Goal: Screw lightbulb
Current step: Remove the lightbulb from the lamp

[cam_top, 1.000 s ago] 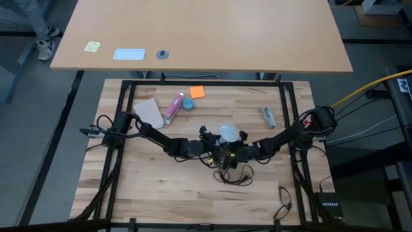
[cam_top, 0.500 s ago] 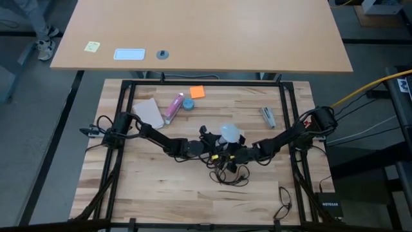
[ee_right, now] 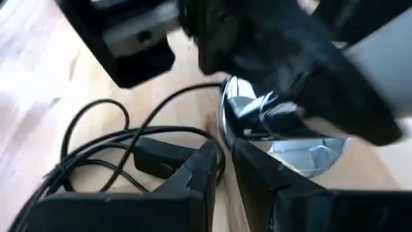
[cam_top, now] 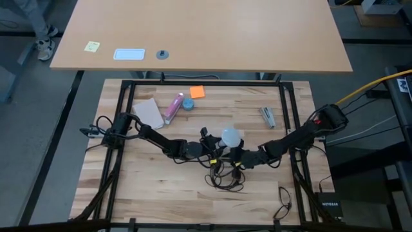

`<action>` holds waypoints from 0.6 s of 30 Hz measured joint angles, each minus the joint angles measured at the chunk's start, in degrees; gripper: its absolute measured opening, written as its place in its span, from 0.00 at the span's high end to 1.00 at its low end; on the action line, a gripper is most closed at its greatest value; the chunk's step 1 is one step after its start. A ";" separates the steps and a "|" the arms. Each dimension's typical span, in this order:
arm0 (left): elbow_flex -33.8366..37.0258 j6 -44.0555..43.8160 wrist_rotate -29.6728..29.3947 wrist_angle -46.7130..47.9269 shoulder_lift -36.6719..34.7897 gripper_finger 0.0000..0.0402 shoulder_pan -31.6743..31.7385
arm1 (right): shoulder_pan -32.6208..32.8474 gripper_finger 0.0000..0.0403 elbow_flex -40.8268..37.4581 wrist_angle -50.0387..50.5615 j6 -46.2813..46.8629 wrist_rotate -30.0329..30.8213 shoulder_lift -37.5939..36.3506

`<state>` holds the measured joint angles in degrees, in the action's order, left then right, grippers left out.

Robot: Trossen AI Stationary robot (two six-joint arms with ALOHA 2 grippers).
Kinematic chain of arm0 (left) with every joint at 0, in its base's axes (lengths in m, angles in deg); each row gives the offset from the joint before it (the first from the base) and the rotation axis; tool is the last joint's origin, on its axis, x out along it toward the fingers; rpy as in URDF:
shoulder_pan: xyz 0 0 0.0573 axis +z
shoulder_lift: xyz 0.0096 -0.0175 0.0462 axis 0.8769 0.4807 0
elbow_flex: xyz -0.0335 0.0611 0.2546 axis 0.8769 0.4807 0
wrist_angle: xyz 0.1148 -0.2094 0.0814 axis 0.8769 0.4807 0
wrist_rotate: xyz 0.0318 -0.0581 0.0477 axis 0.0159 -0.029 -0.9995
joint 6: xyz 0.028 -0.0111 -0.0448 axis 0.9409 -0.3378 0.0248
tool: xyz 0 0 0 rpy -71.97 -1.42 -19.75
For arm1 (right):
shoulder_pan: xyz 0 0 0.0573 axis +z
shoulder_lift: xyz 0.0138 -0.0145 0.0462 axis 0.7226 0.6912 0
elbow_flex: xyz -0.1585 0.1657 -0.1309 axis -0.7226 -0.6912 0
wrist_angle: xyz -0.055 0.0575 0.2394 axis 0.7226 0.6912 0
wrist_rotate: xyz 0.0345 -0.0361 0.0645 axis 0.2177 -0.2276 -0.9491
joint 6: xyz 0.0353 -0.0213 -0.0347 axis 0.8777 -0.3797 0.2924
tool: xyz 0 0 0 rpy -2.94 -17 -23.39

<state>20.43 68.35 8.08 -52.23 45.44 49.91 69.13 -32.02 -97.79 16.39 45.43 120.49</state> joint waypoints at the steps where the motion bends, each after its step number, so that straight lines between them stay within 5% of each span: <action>1: 0.00 -0.03 -0.03 0.04 -0.04 0.62 0.02 | 0.28 0.85 0.03 0.91 -0.02 0.98 -0.80; 7: 0.02 -0.26 0.01 0.20 -0.13 0.62 0.44 | 0.79 0.85 -0.06 7.09 0.04 7.95 -4.80; 18: 0.00 -9.99 -0.04 0.76 -0.26 0.57 1.39 | 0.78 0.85 -0.10 14.14 0.02 8.34 -9.73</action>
<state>20.43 58.36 8.04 -51.46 45.17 51.30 69.91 -32.13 -83.65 16.41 53.77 110.76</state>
